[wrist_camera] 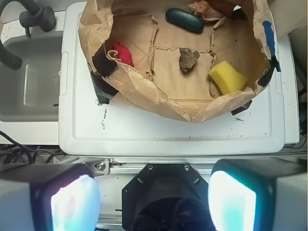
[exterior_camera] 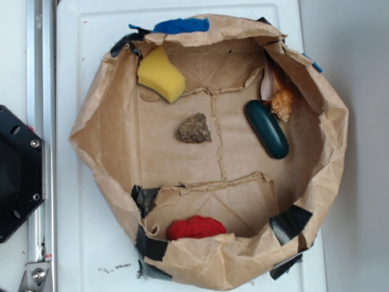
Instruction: Grab the green sponge.
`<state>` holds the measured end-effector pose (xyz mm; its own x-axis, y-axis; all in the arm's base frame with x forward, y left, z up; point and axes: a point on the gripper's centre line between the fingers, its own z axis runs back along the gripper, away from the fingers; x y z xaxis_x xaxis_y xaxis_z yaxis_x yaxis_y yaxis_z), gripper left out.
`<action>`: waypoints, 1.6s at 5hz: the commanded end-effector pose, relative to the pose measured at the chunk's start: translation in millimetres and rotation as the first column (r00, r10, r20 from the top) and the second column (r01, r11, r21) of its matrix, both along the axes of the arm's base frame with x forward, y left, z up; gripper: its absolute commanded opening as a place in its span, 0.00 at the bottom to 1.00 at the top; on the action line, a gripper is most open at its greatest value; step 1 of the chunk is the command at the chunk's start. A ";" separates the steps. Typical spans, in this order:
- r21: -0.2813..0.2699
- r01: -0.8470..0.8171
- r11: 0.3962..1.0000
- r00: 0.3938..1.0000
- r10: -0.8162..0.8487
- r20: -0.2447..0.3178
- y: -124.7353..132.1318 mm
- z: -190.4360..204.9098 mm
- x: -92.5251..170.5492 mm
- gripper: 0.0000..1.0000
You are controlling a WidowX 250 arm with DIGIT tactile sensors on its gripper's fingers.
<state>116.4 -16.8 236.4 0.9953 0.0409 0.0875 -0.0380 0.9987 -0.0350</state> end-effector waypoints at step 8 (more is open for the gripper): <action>-0.018 0.394 0.919 0.915 -0.394 -0.089 39.8 -34.1 106.6 1.00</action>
